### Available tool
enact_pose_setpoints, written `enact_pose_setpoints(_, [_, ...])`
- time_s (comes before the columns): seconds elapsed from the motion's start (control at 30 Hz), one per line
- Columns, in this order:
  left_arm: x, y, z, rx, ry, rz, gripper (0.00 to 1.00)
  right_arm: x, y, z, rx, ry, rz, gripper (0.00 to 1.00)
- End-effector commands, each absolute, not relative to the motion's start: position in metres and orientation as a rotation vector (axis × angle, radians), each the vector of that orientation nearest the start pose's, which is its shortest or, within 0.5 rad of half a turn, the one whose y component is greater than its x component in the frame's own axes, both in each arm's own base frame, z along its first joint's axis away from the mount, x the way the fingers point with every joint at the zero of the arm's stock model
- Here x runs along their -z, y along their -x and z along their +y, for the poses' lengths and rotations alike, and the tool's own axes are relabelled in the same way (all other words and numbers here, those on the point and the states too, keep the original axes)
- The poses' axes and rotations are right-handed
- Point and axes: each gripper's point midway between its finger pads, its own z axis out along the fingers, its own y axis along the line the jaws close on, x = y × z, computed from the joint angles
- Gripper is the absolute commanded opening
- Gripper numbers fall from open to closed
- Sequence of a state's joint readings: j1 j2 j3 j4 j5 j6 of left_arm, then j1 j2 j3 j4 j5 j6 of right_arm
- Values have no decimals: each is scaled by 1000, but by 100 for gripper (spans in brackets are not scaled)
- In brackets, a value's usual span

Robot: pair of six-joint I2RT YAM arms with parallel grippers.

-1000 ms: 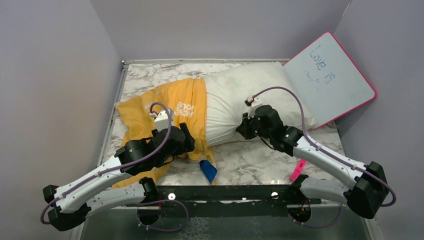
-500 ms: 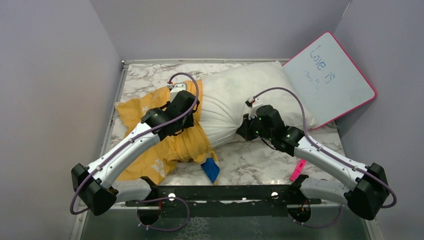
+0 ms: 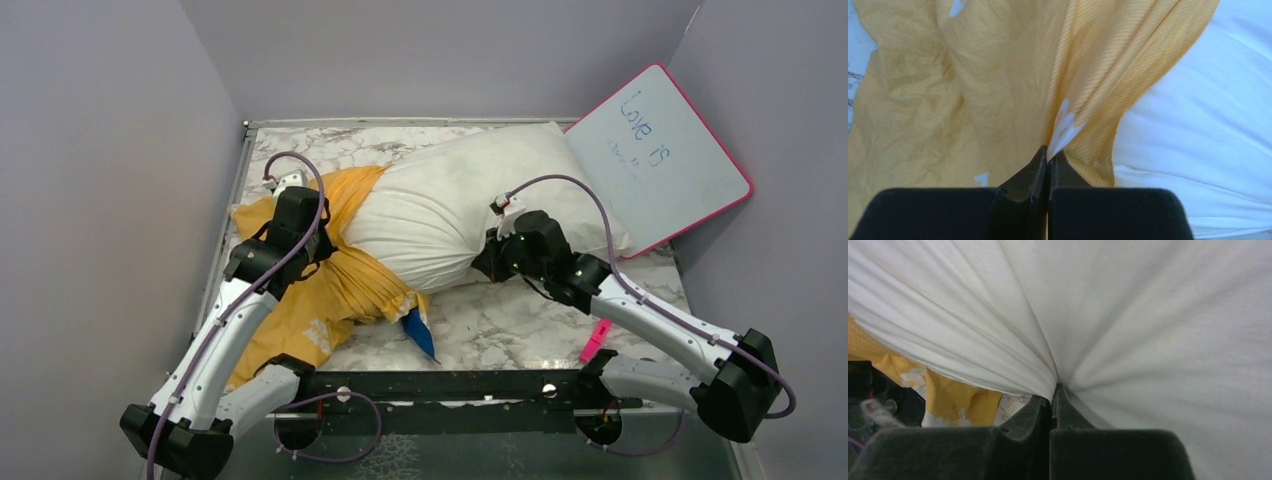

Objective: Remove the pillowcase from the pillow
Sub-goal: Remove the pillow from the pillowcase.

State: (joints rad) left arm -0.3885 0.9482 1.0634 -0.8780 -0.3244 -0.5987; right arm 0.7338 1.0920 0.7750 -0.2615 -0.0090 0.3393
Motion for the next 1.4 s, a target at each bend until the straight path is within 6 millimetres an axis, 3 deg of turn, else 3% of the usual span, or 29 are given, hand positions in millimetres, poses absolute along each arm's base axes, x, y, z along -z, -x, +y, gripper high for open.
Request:
enact_pose_setpoints(0.0, [-197,-250,-62,122,314,2328,0,-174,-222,240,-707,589,2116,3])
enact_pose_setpoints(0.07, [-189,-251,-80,236,283,2345,0,-197,-212,254,-823,661,2030,14])
enact_pose_setpoints(0.17, [-180,-249,-92,320,302,2350,1,-233,-196,270,-965,771,1935,42])
enact_pose_setpoints(0.27, [-171,-244,-98,380,335,2358,0,-275,-193,283,-1044,818,1851,54])
enact_pose_setpoints(0.33, [-163,-238,-102,424,365,2363,0,-297,-203,291,-1051,796,1807,64])
enact_pose_setpoints(0.4, [-157,-231,-105,469,396,2362,0,-315,-227,296,-988,738,1808,73])
enact_pose_setpoints(0.47, [-154,-223,-109,521,410,2361,0,-314,-265,301,-845,668,1895,75])
enact_pose_setpoints(0.53, [-152,-216,-113,571,419,2354,0,-301,-311,306,-670,563,2029,77])
enact_pose_setpoints(0.6, [-148,-211,-116,603,419,2358,0,-288,-344,320,-567,569,2106,78])
enact_pose_setpoints(0.77, [-145,-202,-123,661,379,2380,0,-280,-427,349,-359,512,2104,80])
enact_pose_setpoints(0.83, [-146,-201,-124,672,372,2375,0,-273,-449,357,-336,492,2111,80])
enact_pose_setpoints(0.9, [-148,-199,-124,681,364,2362,0,-251,-463,360,-295,481,2140,79])
enact_pose_setpoints(1.0, [-154,-199,-124,689,349,2345,1,-199,-446,359,-301,543,2269,67])
enact_pose_setpoints(1.13, [-173,-205,-122,661,320,2320,64,-146,-391,342,-392,596,2407,46])
enact_pose_setpoints(1.2, [-189,-215,-117,609,306,2301,80,-141,-365,333,-465,615,2390,29])
enact_pose_setpoints(1.27, [-210,-227,-113,562,285,2270,90,-138,-343,321,-510,631,2367,16])
enact_pose_setpoints(1.37, [-245,-250,-114,521,246,2223,99,-149,-317,307,-581,643,2298,11])
